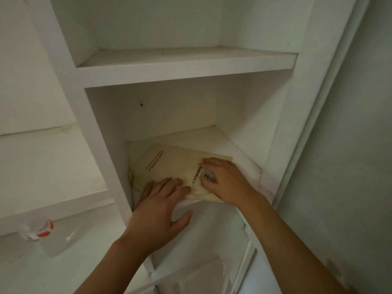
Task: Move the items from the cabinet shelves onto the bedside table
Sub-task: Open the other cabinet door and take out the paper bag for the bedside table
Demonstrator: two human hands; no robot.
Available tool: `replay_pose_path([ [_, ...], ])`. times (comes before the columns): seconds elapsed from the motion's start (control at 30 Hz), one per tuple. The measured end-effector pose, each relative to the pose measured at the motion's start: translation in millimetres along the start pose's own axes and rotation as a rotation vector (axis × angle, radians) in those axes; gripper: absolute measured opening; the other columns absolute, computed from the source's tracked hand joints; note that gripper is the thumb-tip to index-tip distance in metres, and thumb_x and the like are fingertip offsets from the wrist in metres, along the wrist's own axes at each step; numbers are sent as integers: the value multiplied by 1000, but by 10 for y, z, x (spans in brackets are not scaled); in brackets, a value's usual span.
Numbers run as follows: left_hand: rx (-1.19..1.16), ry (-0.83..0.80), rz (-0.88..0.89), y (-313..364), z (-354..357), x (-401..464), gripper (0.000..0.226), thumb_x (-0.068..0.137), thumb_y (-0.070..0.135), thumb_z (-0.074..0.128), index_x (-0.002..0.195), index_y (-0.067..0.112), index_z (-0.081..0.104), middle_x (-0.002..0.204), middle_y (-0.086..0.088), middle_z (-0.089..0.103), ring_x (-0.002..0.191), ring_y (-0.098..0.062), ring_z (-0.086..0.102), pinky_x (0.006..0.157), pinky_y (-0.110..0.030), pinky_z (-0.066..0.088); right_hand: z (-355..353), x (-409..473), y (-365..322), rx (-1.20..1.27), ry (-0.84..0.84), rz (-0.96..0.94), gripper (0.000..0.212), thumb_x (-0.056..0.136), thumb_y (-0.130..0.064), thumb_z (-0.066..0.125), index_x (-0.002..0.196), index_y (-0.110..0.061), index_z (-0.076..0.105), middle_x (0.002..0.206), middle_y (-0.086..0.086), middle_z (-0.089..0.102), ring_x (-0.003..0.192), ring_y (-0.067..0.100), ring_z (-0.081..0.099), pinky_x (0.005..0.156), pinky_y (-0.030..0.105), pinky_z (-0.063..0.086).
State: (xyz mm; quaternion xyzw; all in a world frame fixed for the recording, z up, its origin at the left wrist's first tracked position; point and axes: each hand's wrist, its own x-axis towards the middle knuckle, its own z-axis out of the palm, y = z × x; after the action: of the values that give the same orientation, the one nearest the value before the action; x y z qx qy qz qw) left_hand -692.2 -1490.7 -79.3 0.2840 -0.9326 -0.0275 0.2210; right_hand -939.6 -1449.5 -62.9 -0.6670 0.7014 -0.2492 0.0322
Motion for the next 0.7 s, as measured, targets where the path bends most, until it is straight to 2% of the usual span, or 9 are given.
replay_pose_path([
  [0.13,-18,43,41,-24,14,-78,48,92,54,60,136,34,61,141,10,57,135,-15,51,114,-48,39,59,-253,-36,28,46,27,63,96,-59,39,146,-27,59,158,-8,49,146,9,40,120,30,24],
  [0.27,-44,103,94,-45,28,-177,40,93,46,61,130,32,64,136,10,59,130,-16,55,108,-48,44,121,-508,-107,19,108,30,59,98,-55,39,144,-26,62,154,-9,53,144,9,44,121,40,30],
  [0.43,-54,170,117,-68,75,-218,33,99,39,57,130,31,66,136,9,60,130,-17,56,106,-47,46,67,-744,-143,50,156,65,54,99,-52,39,140,-27,64,152,-11,55,143,9,45,119,45,34],
  [0.5,-56,190,117,-74,111,-205,32,101,35,53,130,31,67,136,8,62,130,-18,57,105,-48,47,27,-853,-194,47,210,60,47,99,-44,45,136,-26,68,147,-11,59,138,7,49,117,44,39],
  [0.57,-41,201,106,-76,165,-171,34,103,33,48,131,32,67,136,8,63,128,-20,59,104,-49,47,14,-949,-242,53,246,43,42,95,-27,52,134,-26,69,143,-14,60,136,4,49,115,43,41],
  [0.63,-16,224,80,-53,218,-117,34,102,31,49,130,33,69,133,7,66,124,-21,61,102,-49,48,7,-1011,-283,86,244,42,53,87,-13,51,135,-27,68,144,-17,58,138,0,46,116,41,39],
  [0.7,13,258,49,7,258,-34,32,99,29,54,126,31,71,129,7,68,119,-22,64,99,-47,50,5,-1048,-318,100,233,33,61,82,-10,48,137,-27,67,146,-19,55,140,-2,42,118,38,36],
])
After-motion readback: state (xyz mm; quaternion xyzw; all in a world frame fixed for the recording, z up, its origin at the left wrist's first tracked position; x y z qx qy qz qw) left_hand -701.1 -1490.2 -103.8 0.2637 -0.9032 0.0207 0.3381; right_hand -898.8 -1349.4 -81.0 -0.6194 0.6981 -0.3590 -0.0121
